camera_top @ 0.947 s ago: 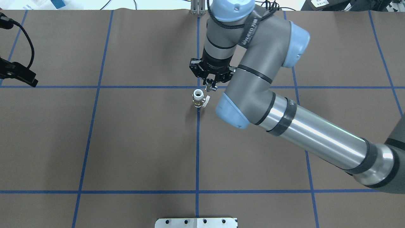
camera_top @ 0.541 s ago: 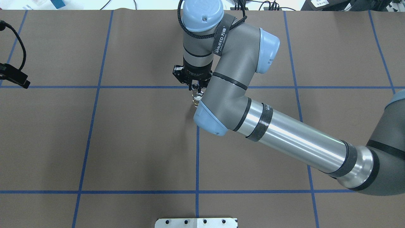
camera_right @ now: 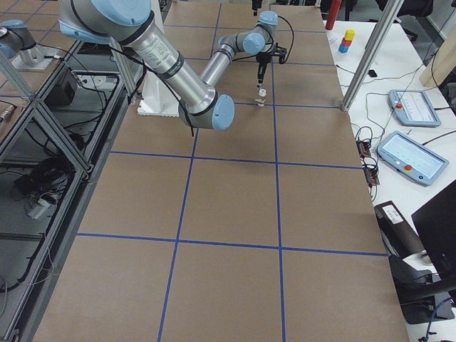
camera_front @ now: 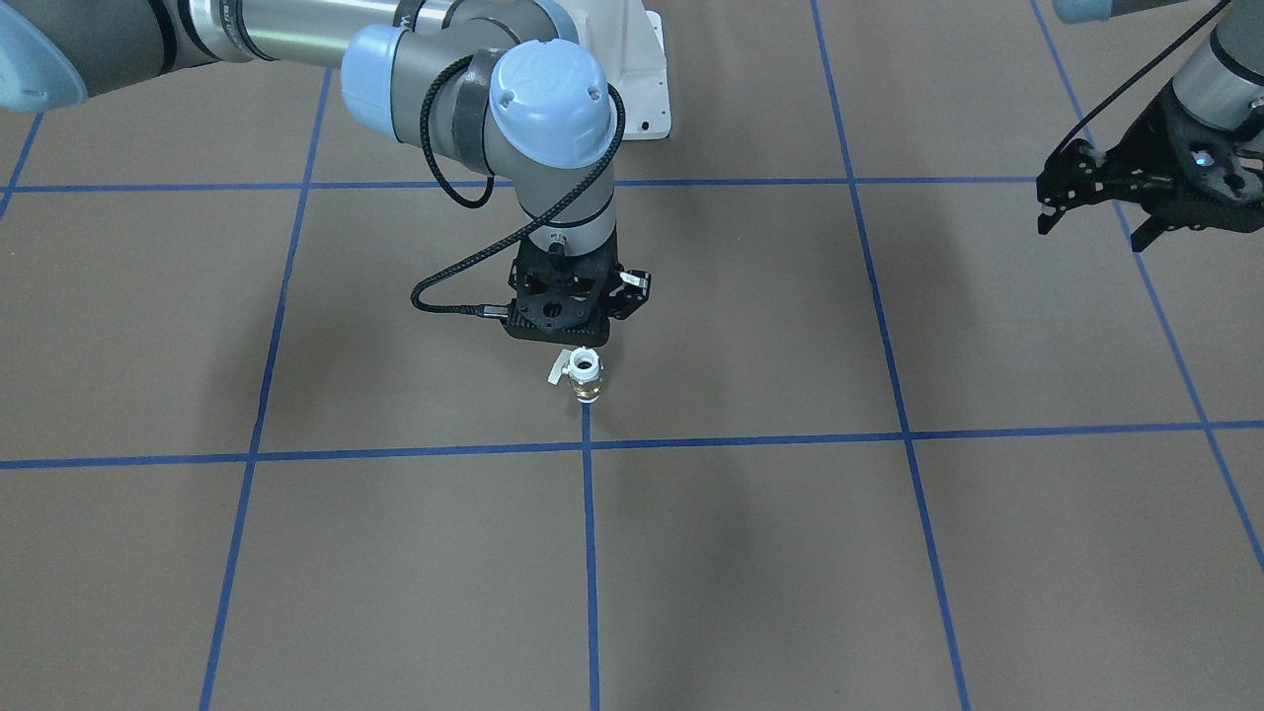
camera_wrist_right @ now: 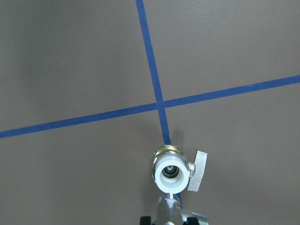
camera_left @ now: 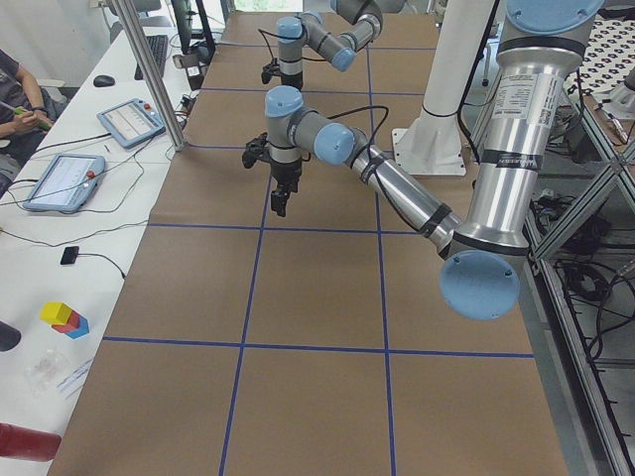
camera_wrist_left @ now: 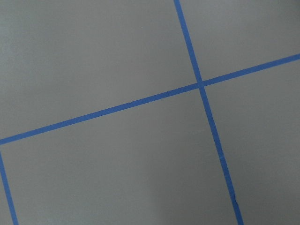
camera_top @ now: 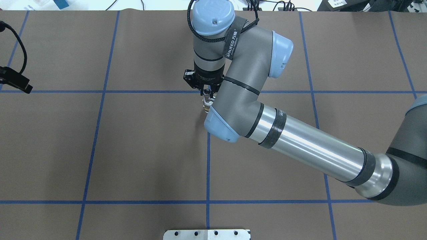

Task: Assemble PPR valve and pipe with both arms
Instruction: 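Lower the chrome fitting onto the valve top and press it in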

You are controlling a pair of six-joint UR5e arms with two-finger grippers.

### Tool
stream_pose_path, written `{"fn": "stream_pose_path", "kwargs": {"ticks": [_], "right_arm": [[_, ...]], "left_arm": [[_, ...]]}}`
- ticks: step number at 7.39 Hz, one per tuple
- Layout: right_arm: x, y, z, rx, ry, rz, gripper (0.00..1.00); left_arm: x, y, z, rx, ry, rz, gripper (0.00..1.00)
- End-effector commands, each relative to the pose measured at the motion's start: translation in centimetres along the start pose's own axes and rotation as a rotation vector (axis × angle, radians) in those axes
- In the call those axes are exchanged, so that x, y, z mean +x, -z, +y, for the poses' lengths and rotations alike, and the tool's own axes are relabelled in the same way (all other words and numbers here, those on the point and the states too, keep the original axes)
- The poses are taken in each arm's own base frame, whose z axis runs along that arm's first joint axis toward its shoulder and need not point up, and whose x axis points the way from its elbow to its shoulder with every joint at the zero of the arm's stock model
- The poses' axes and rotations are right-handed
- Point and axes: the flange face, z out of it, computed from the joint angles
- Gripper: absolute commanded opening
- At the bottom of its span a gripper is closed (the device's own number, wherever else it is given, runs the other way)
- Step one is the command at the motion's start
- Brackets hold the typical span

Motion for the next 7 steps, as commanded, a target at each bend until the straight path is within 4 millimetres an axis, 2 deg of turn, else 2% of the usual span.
{"fn": "stream_pose_path", "kwargs": {"ticks": [1, 4, 7], "right_arm": [[0.1, -0.2, -0.4, 0.001, -0.004, 0.006, 0.00], [-0.3, -1.2, -1.0, 0.011, 0.003, -0.018, 0.00], [-0.3, -1.2, -1.2, 0.010, 0.003, -0.016, 0.00]], "left_arm": [[0.1, 0.1, 0.0, 0.000, 0.005, 0.003, 0.99], [0.0, 0.1, 0.0, 0.000, 0.008, 0.003, 0.99], [0.1, 0.1, 0.0, 0.001, 0.008, 0.004, 0.99]]}}
